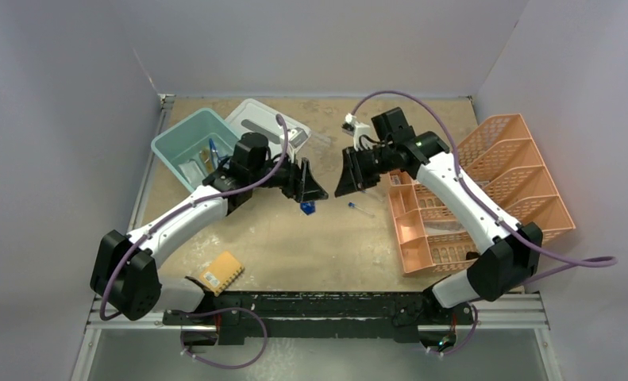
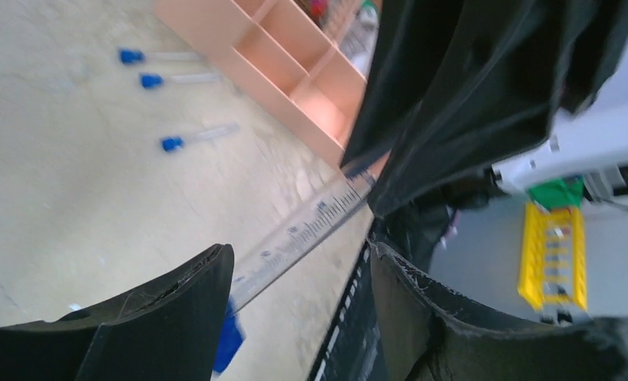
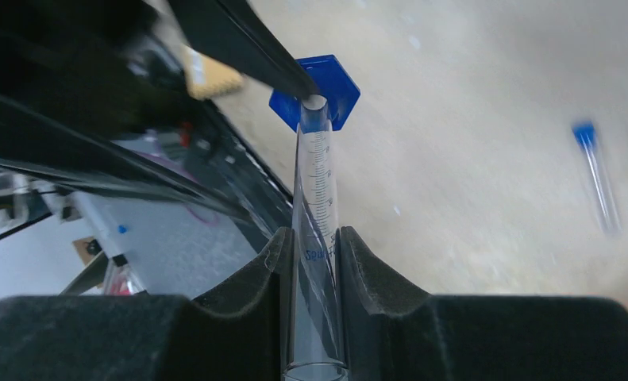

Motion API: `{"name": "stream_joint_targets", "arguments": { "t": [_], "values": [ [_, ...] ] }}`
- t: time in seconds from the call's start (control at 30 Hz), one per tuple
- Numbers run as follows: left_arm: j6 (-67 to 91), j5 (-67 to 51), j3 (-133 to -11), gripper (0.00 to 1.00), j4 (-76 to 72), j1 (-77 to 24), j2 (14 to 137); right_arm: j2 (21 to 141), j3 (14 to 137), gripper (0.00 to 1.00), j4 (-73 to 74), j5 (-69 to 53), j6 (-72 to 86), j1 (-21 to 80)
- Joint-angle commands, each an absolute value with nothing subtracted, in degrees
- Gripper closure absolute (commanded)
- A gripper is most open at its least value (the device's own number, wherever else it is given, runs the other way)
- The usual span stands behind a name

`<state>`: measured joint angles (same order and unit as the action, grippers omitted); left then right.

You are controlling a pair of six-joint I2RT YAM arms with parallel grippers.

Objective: Organize the chemistry lab equipment

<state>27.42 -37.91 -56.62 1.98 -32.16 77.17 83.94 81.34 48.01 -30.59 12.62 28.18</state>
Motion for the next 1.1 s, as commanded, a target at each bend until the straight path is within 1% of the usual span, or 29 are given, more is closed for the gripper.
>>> {"name": "stream_joint_targets", "arguments": {
  "t": [0.0, 0.1, 0.17, 0.43, 0.47, 0.57, 0.6, 0.63, 0.67, 0.73, 0.8, 0.93, 0.97, 1.07],
  "values": [
    [17.66, -50.49, -61.12, 0.37, 12.72, -32.52, 76.03, 84.74, 86.79, 0.90, 32.81, -48.33, 15.22, 28.32],
    [18.26, -53.59, -61.98, 0.37, 12.89, -32.52, 76.09, 85.90, 87.44, 0.89, 31.35, -51.51, 14.37, 28.33],
    [17.36, -53.79, -62.99, 0.40, 14.51, -32.44, 75.80, 86.59, 87.74, 0.90, 33.20, -53.18, 12.84, 28.35],
    [6.50, -54.12, -71.66, 0.49, 31.39, -32.43, 77.81, 89.49, 90.81, 0.90, 40.26, -54.14, 6.03, 28.32],
    [5.28, -54.14, -72.38, 0.51, 33.09, -32.43, 78.18, 89.74, 91.06, 0.90, 40.89, -54.21, 5.50, 28.38],
    [4.30, -53.62, -73.48, 0.66, 35.81, -32.43, 79.33, 90.64, 91.93, 0.91, 42.94, -54.44, 3.78, 28.30],
    [4.02, -53.28, -73.74, 0.69, 36.81, -32.43, 79.70, 91.13, 92.49, 0.92, 44.25, -54.63, 2.62, 28.36],
    [3.55, -53.07, -74.03, 0.69, 37.66, -32.43, 79.91, 91.56, 93.03, 0.92, 45.27, -54.60, 1.70, 28.37],
    [3.11, -52.71, -74.36, 0.68, 38.45, -32.42, 79.96, 91.80, 93.12, 0.92, 45.65, -54.58, 1.37, 28.39],
    [2.47, -51.58, -75.06, 0.60, 39.44, -32.43, 79.82, 92.08, 92.79, 0.92, 45.41, -54.83, 1.32, 28.43],
    [2.03, -51.14, -75.68, 0.56, 39.99, -32.43, 79.51, 92.35, 92.52, 0.92, 45.42, -55.03, 1.24, 28.42],
    [0.37, -49.87, -76.91, 0.56, 42.18, -32.43, 79.58, 92.94, 92.03, 0.92, 45.60, -54.56, 1.15, 28.55],
    [-0.52, -49.76, -77.22, 0.58, 43.16, -32.43, 79.81, 93.05, 92.02, 0.92, 45.54, -54.55, 1.14, 28.54],
    [-1.61, -50.50, -77.61, 0.73, 43.80, -32.43, 80.55, 93.37, 92.17, 0.92, 45.53, -55.24, 0.98, 28.68]
  ]
}}
